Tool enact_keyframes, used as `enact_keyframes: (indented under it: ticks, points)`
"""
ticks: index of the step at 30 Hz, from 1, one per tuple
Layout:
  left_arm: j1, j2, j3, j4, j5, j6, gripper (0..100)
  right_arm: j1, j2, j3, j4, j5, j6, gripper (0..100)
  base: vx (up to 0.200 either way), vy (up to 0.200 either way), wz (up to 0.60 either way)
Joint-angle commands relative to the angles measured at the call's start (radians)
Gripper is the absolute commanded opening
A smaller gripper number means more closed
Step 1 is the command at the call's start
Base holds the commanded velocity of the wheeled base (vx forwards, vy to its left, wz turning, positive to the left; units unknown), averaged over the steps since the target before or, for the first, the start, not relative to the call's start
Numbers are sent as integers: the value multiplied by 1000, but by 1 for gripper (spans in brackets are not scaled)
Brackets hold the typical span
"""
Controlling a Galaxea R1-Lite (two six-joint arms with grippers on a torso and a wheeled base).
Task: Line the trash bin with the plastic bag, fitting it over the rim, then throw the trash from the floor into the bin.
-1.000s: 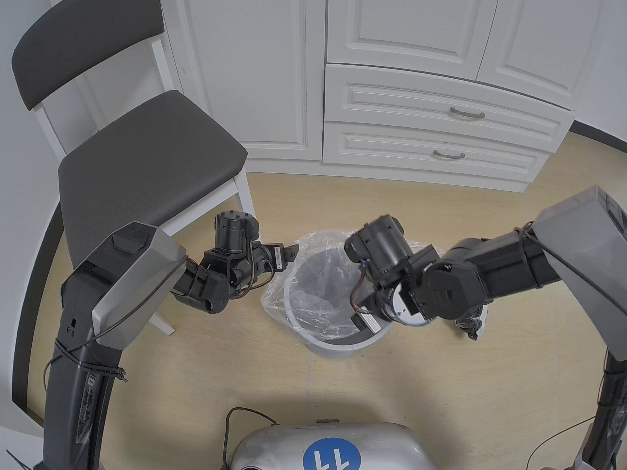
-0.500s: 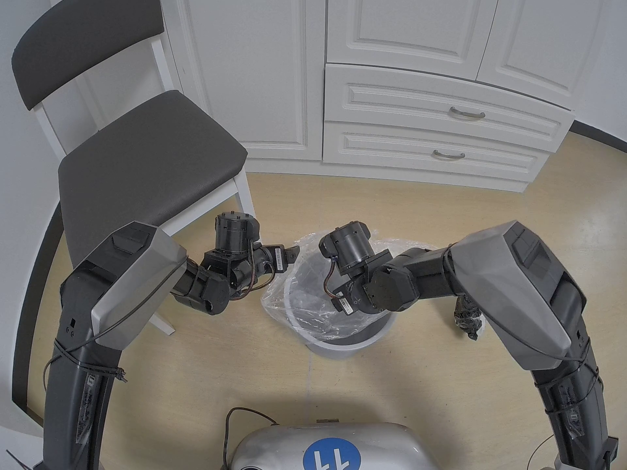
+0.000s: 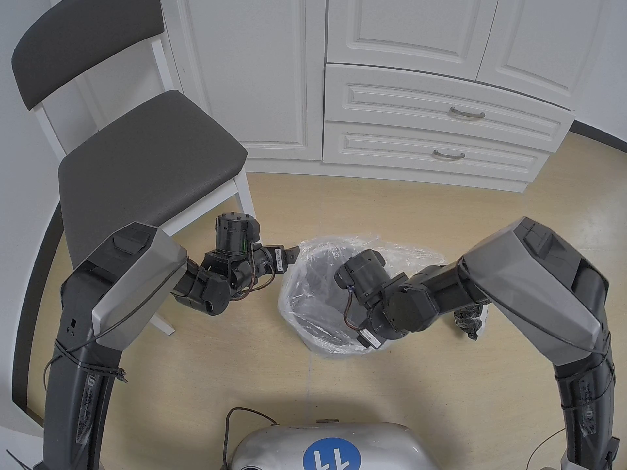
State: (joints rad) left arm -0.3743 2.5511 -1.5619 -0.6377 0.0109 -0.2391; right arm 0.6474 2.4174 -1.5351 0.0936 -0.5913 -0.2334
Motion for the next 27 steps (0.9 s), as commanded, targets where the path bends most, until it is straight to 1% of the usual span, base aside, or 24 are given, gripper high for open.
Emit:
enact_keyframes:
  ticks: [1,6,10,13,14,16,17,23,24,27]
  points:
    - [0,-2,3,1,4,0,100,9,-136,167,5,2,-38,100,0,0,0]
    - [0,-5,14,0,4,0,100,26,-156,213,5,8,-35,100,0,0,0]
    - [0,-6,14,-2,4,0,100,75,-141,202,-2,7,34,100,0,0,0]
    - [0,-5,16,-10,4,0,100,87,-133,188,-2,7,43,100,0,0,0]
    - [0,-6,17,-17,6,0,100,103,-133,190,0,10,45,100,0,0,0]
    - [0,-6,19,-17,6,0,100,104,-133,191,0,10,46,100,0,0,0]
    - [1,-12,28,-20,4,1,100,126,-126,199,-3,13,49,100,0,0,0]
    - [5,-69,85,-22,1,3,100,179,-70,194,-3,16,121,100,0,0,0]
    - [5,-87,108,-28,-2,6,100,189,-58,190,-5,21,137,100,0,0,0]
    - [-2,-135,187,-68,-6,8,100,221,-47,174,-31,87,194,100,0,0,0]
